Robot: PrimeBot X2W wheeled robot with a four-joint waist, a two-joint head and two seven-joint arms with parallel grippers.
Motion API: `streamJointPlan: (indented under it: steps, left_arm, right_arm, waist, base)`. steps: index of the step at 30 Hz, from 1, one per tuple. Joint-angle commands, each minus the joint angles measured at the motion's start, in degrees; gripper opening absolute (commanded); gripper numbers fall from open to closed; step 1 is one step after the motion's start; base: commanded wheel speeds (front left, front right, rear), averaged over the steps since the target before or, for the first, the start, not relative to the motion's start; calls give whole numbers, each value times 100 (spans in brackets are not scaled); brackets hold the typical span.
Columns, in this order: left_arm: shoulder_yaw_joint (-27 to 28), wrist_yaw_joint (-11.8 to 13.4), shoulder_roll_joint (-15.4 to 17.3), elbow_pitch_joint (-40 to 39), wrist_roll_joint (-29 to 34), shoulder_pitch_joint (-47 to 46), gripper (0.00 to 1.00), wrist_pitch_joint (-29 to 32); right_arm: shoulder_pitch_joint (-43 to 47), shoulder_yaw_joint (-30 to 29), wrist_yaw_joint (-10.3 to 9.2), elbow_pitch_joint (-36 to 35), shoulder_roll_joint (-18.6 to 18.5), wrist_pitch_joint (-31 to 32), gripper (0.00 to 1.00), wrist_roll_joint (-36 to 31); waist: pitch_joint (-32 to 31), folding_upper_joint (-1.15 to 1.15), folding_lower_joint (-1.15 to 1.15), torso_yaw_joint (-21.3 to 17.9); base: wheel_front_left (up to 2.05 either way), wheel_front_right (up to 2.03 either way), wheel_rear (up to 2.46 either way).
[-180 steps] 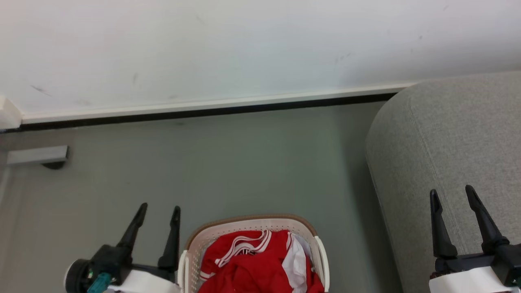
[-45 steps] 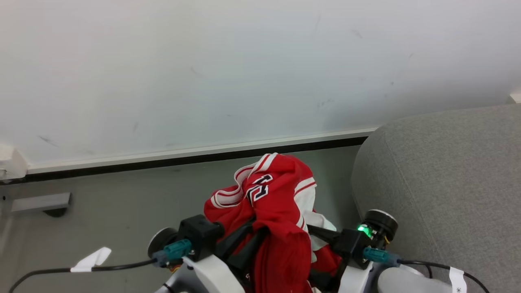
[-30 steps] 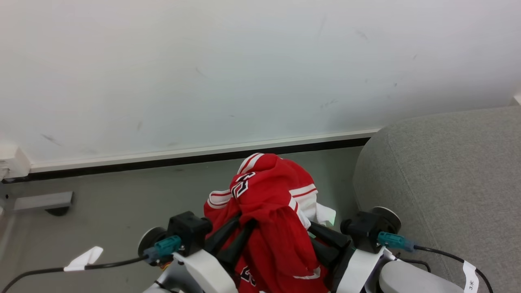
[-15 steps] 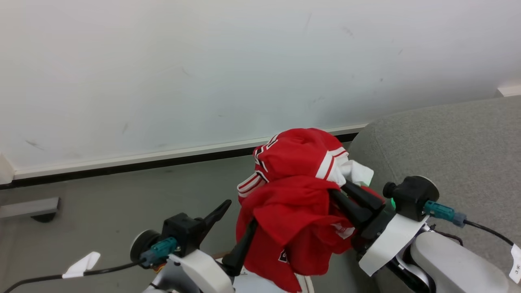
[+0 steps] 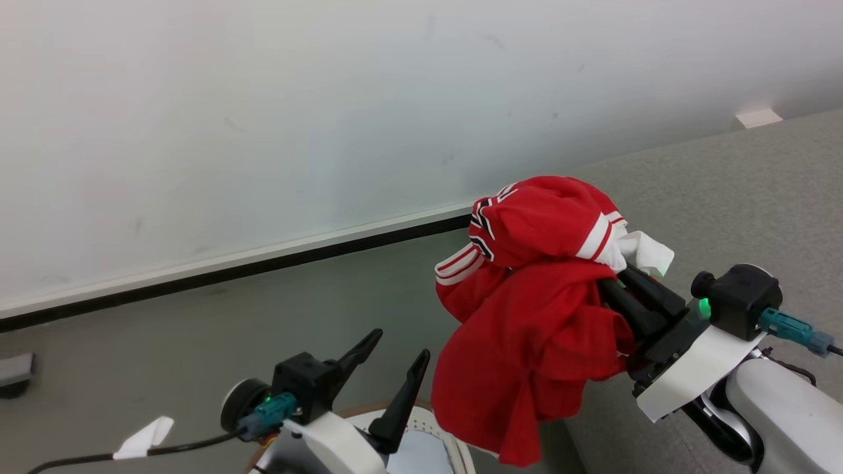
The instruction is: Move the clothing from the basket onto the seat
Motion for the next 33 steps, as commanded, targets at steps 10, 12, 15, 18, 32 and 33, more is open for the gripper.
streamJointPlan:
  steps: [10,12,15,18,32,33]
  left_arm:
    - [-138,14,-100,33,66,-37,100,-80]
    - [-166,6,-105,21,82,-73,100,-72]
    - [-216,-26,-95,-45,133,-186,100,-20]
    - [-264,-77,-54,-147,209,-373,100,55]
    - [-517,-536,-35,-558,698,-2037,100,495]
    - [-526,-546,-33,-550,739,-2128,100,497]
  right_arm:
    - [223,-350,-14,-138,-338,-22,0,-18]
    - [259,-455,-14,-163,-382,-21,0,19]
    - [235,-689,-14,-198,-428,-22,0,-31]
    - [209,-1047,-14,-190,-378,-21,0,-121]
    - [-1007,-4134,-14,156,-203,-21,0,-548]
    - [-1155,-4360,-14,215,-230,-20,0,-642]
  waist:
    - [185,0,0,-806]
    - [251,0,0,-921]
    - [470,0,0,-1033]
    - [780,0,0,-1084]
    - [2882,0,0,-500]
    - [3010,0,0,-447]
  base:
    - [0,0,0]
    - [0,0,0]
    - [0,0,0]
    - [0,0,0]
    - [0,0,0]
    - [0,0,0]
